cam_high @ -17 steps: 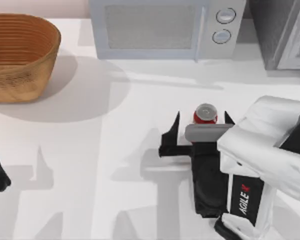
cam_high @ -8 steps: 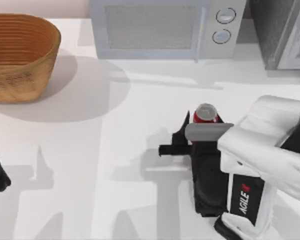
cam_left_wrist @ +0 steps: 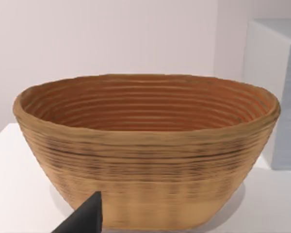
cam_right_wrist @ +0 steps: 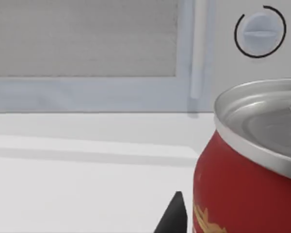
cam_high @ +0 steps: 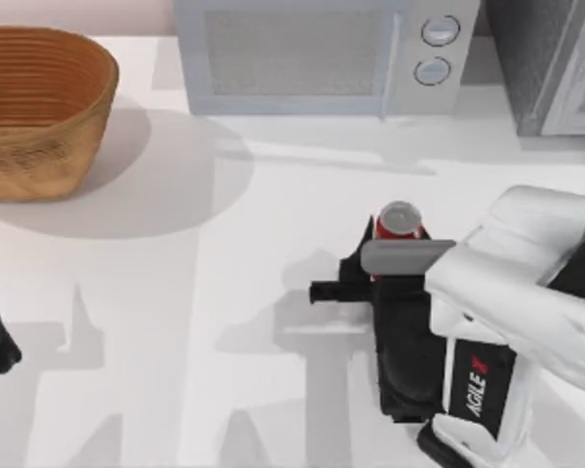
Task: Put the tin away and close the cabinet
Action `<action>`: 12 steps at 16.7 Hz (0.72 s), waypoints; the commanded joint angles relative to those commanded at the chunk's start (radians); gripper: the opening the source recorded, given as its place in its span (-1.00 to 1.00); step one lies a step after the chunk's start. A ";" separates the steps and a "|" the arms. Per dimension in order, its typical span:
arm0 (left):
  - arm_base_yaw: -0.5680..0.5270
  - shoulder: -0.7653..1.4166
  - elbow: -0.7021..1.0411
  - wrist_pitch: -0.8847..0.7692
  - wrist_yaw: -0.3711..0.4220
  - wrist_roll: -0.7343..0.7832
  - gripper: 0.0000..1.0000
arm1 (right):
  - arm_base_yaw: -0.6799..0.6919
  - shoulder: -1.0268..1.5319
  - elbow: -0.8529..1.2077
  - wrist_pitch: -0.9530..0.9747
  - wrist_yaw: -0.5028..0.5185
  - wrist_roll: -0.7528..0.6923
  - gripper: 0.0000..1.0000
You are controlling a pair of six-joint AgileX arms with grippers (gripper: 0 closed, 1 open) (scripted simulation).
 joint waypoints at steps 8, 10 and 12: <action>0.000 0.000 0.000 0.000 0.000 0.000 1.00 | 0.001 -0.010 0.000 -0.009 0.000 0.003 -1.00; 0.000 0.000 0.000 0.000 0.000 0.000 1.00 | -0.002 -0.056 -0.003 -0.050 -0.004 0.005 -1.00; 0.000 0.000 0.000 0.000 0.000 0.000 1.00 | -0.001 -0.120 -0.007 -0.106 -0.006 0.006 -1.00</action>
